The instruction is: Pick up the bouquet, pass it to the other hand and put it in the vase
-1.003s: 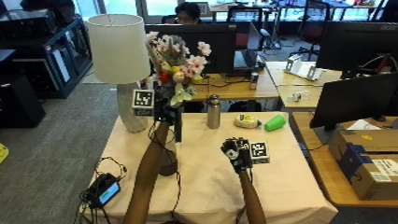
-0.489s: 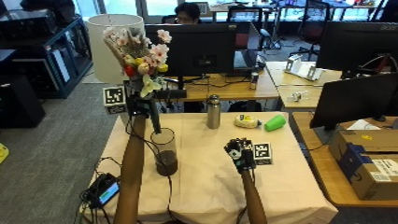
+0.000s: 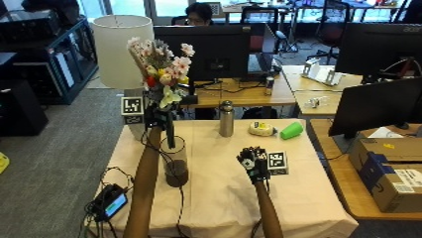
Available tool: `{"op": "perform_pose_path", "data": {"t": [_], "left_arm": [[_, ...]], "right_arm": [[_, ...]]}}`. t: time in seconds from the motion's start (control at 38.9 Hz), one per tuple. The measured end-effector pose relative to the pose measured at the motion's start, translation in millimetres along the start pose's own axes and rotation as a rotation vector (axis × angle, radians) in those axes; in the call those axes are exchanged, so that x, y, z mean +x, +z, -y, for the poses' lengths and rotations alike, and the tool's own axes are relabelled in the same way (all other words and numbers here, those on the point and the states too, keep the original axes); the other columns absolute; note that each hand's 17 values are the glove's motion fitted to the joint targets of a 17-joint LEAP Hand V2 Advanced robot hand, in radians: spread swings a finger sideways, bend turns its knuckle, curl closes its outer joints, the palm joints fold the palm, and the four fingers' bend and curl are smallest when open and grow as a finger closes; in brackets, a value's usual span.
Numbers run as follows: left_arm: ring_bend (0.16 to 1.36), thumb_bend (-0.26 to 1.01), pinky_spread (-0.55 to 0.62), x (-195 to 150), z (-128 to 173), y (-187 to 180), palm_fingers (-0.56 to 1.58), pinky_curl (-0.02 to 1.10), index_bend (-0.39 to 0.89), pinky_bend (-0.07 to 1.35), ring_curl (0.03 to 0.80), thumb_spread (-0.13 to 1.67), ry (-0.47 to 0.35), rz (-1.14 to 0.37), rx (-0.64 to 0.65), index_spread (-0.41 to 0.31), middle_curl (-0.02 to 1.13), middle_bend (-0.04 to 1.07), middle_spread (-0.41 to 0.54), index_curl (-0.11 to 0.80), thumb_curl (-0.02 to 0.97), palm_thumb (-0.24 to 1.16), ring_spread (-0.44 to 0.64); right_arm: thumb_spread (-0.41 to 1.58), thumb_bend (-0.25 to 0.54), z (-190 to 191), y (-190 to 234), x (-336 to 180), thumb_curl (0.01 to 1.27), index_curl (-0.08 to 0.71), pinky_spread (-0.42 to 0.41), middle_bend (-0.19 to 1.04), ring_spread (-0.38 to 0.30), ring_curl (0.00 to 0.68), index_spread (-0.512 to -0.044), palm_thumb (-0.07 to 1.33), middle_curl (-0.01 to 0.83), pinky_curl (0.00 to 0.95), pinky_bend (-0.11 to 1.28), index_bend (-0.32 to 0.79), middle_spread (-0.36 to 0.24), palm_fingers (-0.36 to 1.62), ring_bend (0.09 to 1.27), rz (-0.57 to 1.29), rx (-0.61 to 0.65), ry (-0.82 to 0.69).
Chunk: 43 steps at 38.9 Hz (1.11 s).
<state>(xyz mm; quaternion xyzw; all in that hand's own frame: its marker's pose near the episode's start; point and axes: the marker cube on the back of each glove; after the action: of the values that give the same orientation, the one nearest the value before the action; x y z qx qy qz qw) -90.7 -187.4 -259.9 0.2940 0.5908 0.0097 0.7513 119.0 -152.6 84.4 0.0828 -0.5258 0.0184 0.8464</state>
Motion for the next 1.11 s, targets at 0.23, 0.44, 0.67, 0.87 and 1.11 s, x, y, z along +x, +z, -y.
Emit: {"op": "perform_pose_path", "data": {"t": [0.23, 0.44, 0.67, 0.87, 1.11], "left_arm": [[0.76, -0.04, -0.39, -26, 3, 7, 1.34, 0.42, 0.19, 0.60, 0.478, -0.01, -0.075, -0.003, -0.002, -0.356, 0.55, 0.58, -0.345, 0.612, 0.769, 0.91, -0.36], [0.80, -0.13, -0.16, -30, 1, 6, 0.39, 0.44, -0.27, 0.58, 0.503, 0.32, -0.101, 0.017, -0.074, -0.145, 0.54, 0.49, -0.273, 0.427, 0.706, 0.71, -0.30], [0.81, -0.08, 0.25, -40, 2, -4, -0.04, 0.43, -0.04, 0.80, 0.426, 0.60, -0.050, -0.039, -0.045, 0.127, 0.40, 0.20, 0.087, 0.242, 0.559, 0.52, 0.04], [0.75, -0.08, 0.39, -15, -2, -26, -0.11, 0.41, 0.02, 0.88, 0.365, 0.67, 0.015, -0.059, 0.001, 0.198, 0.36, 0.20, 0.273, 0.159, 0.475, 0.40, 0.28], [0.73, -0.06, 0.45, 20, -12, -44, -0.10, 0.39, 0.06, 0.87, 0.334, 0.68, 0.084, -0.026, 0.062, 0.178, 0.35, 0.20, 0.345, 0.121, 0.420, 0.33, 0.39]], "right_arm": [[0.81, -0.028, -5, -13, -4, 0.58, 0.303, -0.013, 0.36, -0.159, 0.410, -0.268, 0.85, 0.475, 0.360, 0.49, 0.12, -0.156, 1.13, 0.51, -0.015, 0.026, 0.048], [0.81, -0.030, -5, -12, -6, 0.58, 0.302, -0.006, 0.35, -0.157, 0.412, -0.268, 0.85, 0.474, 0.359, 0.47, 0.12, -0.156, 1.12, 0.51, 0.002, 0.022, 0.038], [0.81, -0.029, -5, -4, -14, 0.57, 0.302, 0.008, 0.35, -0.160, 0.415, -0.268, 0.85, 0.474, 0.357, 0.46, 0.12, -0.156, 1.12, 0.51, -0.001, 0.005, 0.045], [0.81, -0.027, -3, -3, -17, 0.57, 0.301, 0.011, 0.34, -0.160, 0.416, -0.268, 0.86, 0.475, 0.358, 0.45, 0.12, -0.156, 1.13, 0.51, -0.003, 0.007, 0.046], [0.81, -0.028, -2, 2, -20, 0.57, 0.301, 0.012, 0.34, -0.161, 0.417, -0.268, 0.87, 0.476, 0.358, 0.44, 0.12, -0.156, 1.12, 0.51, -0.021, 0.004, 0.017]]}}
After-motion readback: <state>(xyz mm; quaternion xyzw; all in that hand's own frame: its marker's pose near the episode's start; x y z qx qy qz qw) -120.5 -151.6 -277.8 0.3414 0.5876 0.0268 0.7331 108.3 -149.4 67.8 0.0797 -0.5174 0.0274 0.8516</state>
